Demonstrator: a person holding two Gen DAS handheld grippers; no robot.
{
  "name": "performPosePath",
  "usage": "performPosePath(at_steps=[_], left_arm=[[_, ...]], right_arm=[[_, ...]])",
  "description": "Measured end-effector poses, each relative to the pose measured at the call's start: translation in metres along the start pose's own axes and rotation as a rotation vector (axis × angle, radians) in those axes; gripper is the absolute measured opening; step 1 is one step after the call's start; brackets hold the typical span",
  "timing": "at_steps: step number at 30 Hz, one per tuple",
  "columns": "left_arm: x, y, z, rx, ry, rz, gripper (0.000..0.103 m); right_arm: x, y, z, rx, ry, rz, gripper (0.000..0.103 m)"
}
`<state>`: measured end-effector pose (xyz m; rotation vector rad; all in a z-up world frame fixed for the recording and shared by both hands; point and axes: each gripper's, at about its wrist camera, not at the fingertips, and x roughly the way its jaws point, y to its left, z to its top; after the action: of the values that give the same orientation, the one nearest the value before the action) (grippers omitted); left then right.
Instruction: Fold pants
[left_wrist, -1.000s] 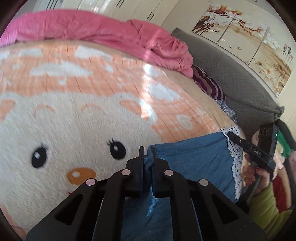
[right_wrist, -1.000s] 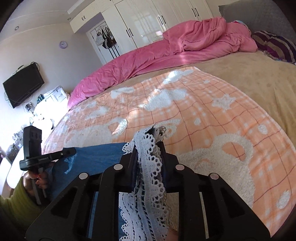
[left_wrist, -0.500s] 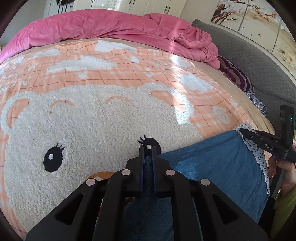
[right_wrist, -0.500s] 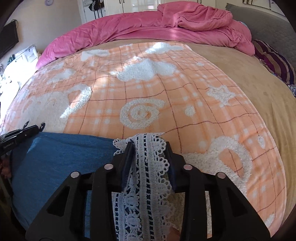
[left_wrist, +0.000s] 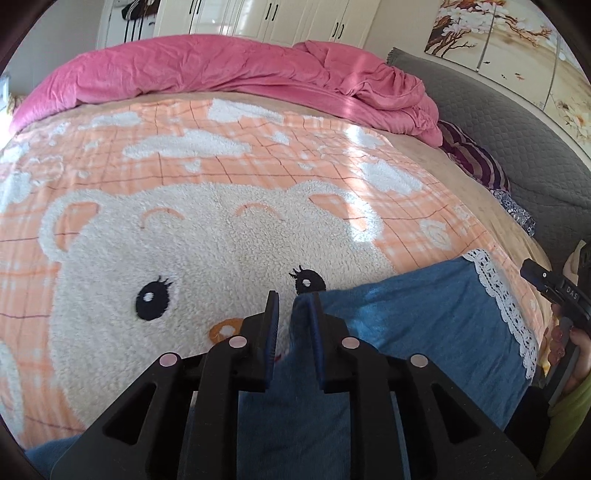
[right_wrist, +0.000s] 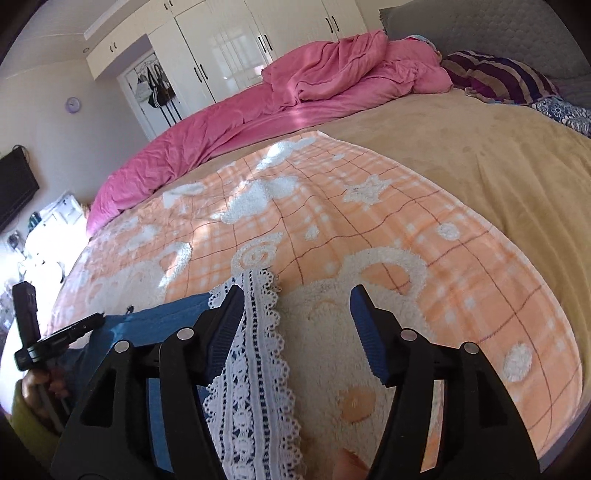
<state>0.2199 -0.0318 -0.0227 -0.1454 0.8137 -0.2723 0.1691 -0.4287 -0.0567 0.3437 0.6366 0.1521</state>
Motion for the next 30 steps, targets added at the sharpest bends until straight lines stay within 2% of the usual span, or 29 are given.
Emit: performPosePath(at_steps=[7,13,17,21,25,27,28,29,30], left_arm=[[-0.039,-0.004,-0.016,0.011,-0.037,-0.011,0.016],[-0.063,-0.011,-0.042,0.026,-0.033,-0.022,0.017],[-0.074,-0.018,-0.063,0.061,-0.018,-0.014,0.019],[-0.083,-0.014,-0.079,0.054,0.0,0.009,0.022],[-0.088,-0.007,-0.092,0.067,0.008,0.058,0.023],[-0.09,-0.001,-0.095,0.053,0.017,0.069,0.024],[-0.092,0.002,-0.097,0.045,0.018,0.076,0.026],[-0.094,0.005,-0.099,0.039,0.016,0.085,0.026],[-0.097,0.008,-0.1,0.035,0.013,0.092,0.027]], right_arm=[[-0.033,0.005,-0.031,-0.012,0.031,0.049,0.054],[-0.052,0.009,-0.056,-0.002,0.1,0.107,0.061],[-0.054,0.001,-0.07,0.087,0.149,0.125,0.061],[-0.053,-0.009,-0.078,0.167,0.177,0.139,0.062],[-0.038,-0.006,-0.084,0.17,0.251,0.168,0.064],[-0.033,-0.005,-0.089,0.18,0.256,0.161,0.063],[-0.034,0.0,-0.09,0.16,0.254,0.17,0.061],[-0.036,0.004,-0.09,0.145,0.253,0.182,0.05],[-0.037,0.006,-0.091,0.143,0.252,0.204,0.045]])
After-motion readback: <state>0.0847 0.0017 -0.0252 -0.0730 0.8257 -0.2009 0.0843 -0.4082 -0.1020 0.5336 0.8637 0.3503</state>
